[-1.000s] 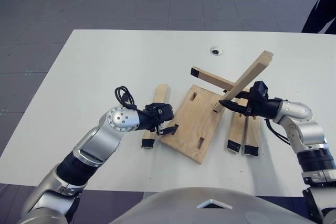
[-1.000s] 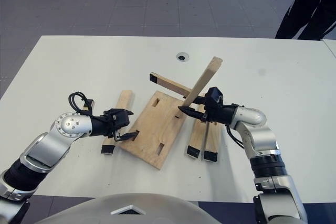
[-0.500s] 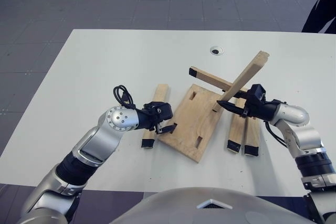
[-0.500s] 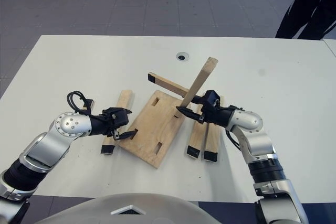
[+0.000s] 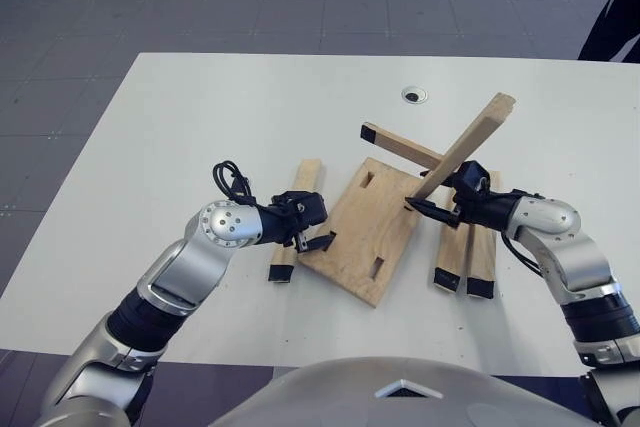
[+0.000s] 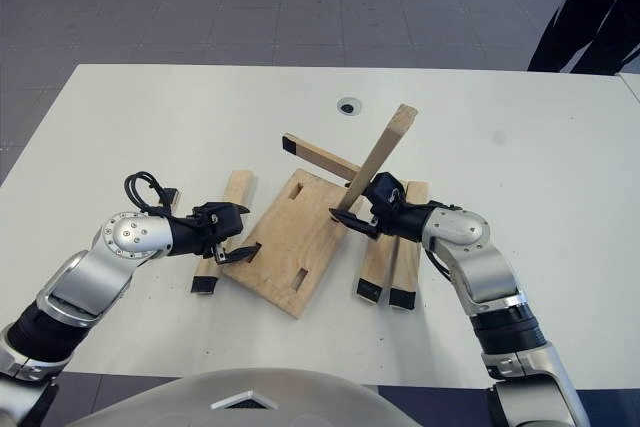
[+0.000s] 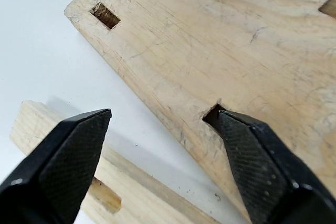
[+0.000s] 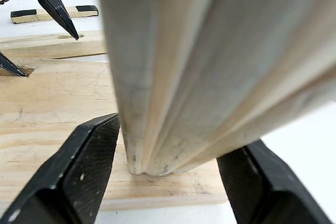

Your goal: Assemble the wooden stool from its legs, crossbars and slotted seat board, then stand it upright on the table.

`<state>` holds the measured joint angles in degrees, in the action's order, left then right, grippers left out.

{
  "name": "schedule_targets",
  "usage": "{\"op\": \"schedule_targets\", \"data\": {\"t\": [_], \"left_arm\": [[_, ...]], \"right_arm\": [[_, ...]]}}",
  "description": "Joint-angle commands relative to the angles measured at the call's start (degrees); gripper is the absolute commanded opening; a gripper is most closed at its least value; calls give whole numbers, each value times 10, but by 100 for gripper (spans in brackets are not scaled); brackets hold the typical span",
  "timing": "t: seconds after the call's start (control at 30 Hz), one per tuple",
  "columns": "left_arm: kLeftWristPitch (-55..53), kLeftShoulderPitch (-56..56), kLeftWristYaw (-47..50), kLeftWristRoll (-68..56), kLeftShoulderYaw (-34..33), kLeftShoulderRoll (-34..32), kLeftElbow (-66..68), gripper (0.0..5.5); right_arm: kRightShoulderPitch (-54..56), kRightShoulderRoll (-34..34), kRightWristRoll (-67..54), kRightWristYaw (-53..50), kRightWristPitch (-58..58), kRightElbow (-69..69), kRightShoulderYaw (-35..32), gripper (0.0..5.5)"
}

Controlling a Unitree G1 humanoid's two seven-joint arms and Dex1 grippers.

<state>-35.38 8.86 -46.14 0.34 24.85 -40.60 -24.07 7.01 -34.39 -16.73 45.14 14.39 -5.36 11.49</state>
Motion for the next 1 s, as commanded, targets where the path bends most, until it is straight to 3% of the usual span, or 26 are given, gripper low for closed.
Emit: {"op": "schedule_targets", "data": {"t": [0.03,0.2,0.37,0.57,0.73,1.0], "left_arm": [[-7,-12,-5,0,8,1,1,377],[-11,-14,-1,3,7,2,2,377],[-67,-16,45,18,5,29,3,377],[-174,20,120,30,23,110,4,377],[-247,30,161,43,34,136,0,377],[-252,16,192,43,4,126,15,377]], "right_arm": [[0,-1,14,-1,14,-2,-7,374],[-7,-19,28,1,19,13,-22,440],[-29,-61,18,25,37,2,-69,440],[-8,-51,28,-7,55,26,-97,440],[-5,-62,84,-30,56,55,-72,440],[1,-43,115,-22,50,63,-45,440]]}}
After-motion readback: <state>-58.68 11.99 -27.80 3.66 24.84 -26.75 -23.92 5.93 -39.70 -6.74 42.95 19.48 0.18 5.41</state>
